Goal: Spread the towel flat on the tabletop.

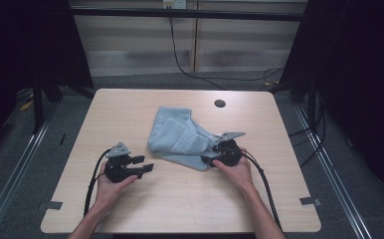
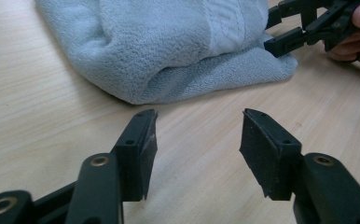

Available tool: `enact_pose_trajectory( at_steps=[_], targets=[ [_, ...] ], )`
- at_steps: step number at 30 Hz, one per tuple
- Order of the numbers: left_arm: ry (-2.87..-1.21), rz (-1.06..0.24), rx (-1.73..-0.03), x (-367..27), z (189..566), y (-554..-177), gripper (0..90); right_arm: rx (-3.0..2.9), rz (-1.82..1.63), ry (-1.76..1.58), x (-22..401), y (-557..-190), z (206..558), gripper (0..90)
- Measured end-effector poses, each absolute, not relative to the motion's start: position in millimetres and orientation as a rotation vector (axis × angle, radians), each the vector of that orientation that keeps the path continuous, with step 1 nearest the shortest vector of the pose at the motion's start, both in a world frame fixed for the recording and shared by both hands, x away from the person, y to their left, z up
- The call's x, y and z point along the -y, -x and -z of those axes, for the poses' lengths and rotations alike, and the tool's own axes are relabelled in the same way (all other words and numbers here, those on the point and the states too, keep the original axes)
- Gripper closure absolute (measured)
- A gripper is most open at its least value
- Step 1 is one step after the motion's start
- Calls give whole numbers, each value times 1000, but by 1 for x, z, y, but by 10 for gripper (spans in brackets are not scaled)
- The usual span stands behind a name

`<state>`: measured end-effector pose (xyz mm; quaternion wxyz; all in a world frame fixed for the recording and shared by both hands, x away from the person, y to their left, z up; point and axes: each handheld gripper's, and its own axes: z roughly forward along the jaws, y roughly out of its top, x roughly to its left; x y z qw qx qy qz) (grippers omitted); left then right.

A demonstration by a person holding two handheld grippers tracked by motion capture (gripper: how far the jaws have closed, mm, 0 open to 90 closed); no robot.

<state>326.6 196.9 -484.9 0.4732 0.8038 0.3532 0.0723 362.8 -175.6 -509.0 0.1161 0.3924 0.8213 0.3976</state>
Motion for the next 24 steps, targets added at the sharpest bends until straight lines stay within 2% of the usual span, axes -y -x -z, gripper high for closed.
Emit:
enact_pose_trajectory(
  at_steps=[1, 2, 4, 5, 9, 13, 16, 19, 24],
  targets=[
    [-1971, -175, -854, -196, 485, -326, 442, -2418, -1154, -1139, 175, -361, 508, 435],
    [-1977, -188, -851, -195, 485, -325, 442, -2418, -1154, -1139, 175, -361, 508, 435],
    [-1972, -194, -857, -192, 484, -323, 412, -2469, -1184, -1101, 172, -352, 506, 586],
    [-1972, -194, -857, -192, 484, -323, 412, -2469, -1184, -1101, 172, -352, 506, 586],
    [-1979, -202, -848, -189, 484, -321, 404, -2534, -1240, -1044, 164, -335, 506, 691],
    [-1972, -198, -847, -187, 484, -320, 375, -2580, -1258, -1013, 159, -320, 505, 723],
    [-1895, -115, -888, -193, 482, -322, 364, -2646, -1204, -922, 156, -307, 499, 736],
    [-1897, -186, -882, -197, 477, -320, 364, -2653, -1236, -923, 164, -295, 498, 751],
    [-1942, -167, -797, -186, 475, -315, 360, -2668, -1249, -914, 176, -271, 496, 751]
  ],
)
